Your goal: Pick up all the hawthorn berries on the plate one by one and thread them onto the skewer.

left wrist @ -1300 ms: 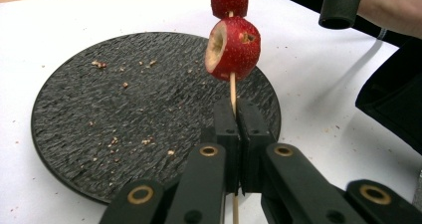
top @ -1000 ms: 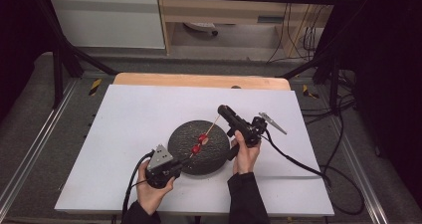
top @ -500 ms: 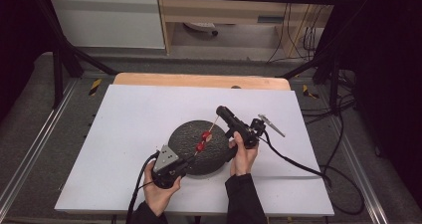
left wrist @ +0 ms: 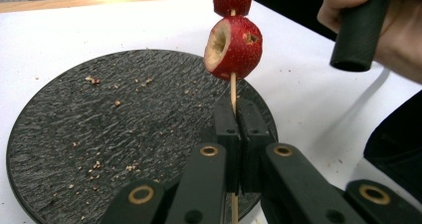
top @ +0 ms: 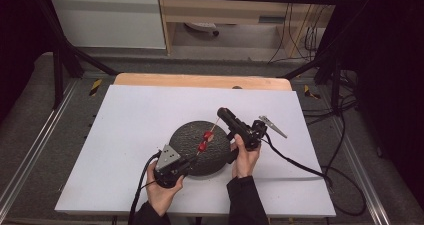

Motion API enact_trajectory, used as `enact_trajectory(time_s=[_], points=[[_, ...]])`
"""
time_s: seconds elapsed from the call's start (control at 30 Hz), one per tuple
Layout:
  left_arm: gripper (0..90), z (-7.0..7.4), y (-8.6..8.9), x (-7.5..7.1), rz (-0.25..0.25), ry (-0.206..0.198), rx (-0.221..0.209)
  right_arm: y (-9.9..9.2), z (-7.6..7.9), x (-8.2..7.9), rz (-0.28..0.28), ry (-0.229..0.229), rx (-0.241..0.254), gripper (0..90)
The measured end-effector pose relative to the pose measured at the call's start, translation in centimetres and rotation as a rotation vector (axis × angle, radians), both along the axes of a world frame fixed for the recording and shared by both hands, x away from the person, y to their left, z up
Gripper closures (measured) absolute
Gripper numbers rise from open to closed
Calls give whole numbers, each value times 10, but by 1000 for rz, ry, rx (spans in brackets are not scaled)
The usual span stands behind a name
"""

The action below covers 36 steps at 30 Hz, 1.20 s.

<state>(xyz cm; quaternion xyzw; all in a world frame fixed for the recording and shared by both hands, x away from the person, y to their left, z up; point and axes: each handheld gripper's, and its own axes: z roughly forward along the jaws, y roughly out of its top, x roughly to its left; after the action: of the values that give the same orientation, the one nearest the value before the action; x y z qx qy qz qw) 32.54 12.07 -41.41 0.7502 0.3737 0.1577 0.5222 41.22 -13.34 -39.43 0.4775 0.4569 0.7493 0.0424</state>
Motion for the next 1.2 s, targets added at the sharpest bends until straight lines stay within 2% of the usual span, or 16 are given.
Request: enact_trajectory(time_s=[0.23, 0.43, 0.6, 0.67, 0.77, 0.93, 1.0, 1.2], points=[[887, -2, -5, -1, 15, 12, 9, 3, -2, -1, -8, 1, 21, 637], [887, 1, -5, -4, 14, -13, -4, -1, 2, 1, -4, 1, 10, 637], [886, 1, -2, -6, 17, -9, 2, 1, 0, 4, -12, 3, 12, 637], [886, -1, -2, -7, 17, -9, 2, -1, 1, 4, -32, -5, 21, 637], [886, 0, -1, -6, 20, -16, -10, -2, 5, 6, -18, -5, 25, 637], [885, 0, -5, -5, 35, -23, -13, 1, 1, 4, -2, 9, 33, 637], [886, -1, -6, -4, 39, -12, -16, 2, 0, 4, 0, 11, 42, 637], [888, -6, -15, -3, 38, -13, -20, -1, 3, 2, 10, 22, 41, 637]])
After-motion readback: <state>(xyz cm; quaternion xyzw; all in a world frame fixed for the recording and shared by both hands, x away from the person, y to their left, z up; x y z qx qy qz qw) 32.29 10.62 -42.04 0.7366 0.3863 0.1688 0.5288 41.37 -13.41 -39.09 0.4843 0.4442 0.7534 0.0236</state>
